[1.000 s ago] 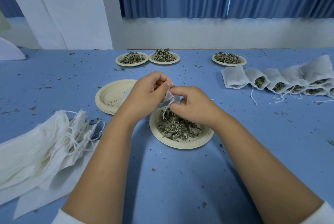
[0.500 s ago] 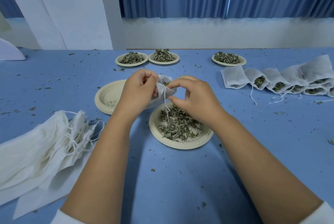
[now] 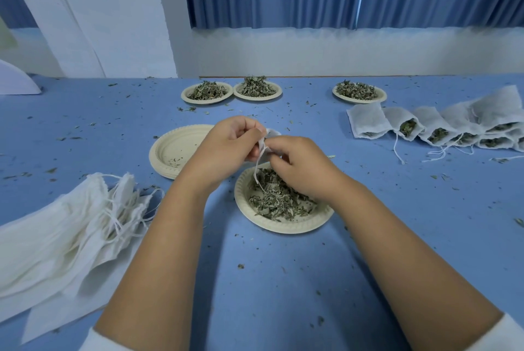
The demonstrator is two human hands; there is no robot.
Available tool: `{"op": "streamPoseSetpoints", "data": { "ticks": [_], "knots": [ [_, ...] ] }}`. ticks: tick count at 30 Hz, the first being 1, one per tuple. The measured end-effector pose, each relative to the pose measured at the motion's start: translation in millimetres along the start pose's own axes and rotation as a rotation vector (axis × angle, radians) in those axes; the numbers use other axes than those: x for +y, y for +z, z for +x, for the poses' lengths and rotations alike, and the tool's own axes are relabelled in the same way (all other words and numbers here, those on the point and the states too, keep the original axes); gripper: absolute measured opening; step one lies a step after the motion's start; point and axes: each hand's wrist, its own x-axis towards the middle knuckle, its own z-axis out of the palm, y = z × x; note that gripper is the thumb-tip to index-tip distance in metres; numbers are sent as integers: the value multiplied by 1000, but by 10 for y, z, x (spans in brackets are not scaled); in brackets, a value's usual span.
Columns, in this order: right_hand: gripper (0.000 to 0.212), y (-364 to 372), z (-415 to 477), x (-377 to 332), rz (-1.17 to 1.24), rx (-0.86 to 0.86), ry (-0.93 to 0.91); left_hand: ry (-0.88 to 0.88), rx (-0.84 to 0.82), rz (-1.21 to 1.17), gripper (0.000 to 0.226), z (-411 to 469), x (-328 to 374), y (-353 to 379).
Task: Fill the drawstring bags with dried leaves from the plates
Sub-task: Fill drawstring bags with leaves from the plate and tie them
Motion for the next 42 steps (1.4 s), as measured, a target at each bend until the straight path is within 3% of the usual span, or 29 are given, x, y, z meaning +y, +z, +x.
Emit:
{"op": "streamPoseSetpoints", "data": {
  "ticks": [3, 5, 9, 15, 30, 42],
  "knots": [
    [25, -40, -10, 0, 116, -55, 64, 24, 73, 114, 17, 16, -45, 2],
    [36, -81, -15, -4, 207, 0, 105, 49, 152, 230, 17, 35, -89, -8],
    [27, -207, -7, 69, 184, 119, 120, 17, 232, 254, 17, 68, -148, -50],
    [23, -114, 1, 100, 96, -115, 170, 18, 284, 227, 17, 90, -147, -81],
    [51, 66, -47, -91, 246, -321, 10, -7, 340, 359, 16, 86, -187, -248],
    [50, -12, -89, -180, 183, -451, 0, -13, 490, 346, 19, 89, -169, -288]
  ]
}}
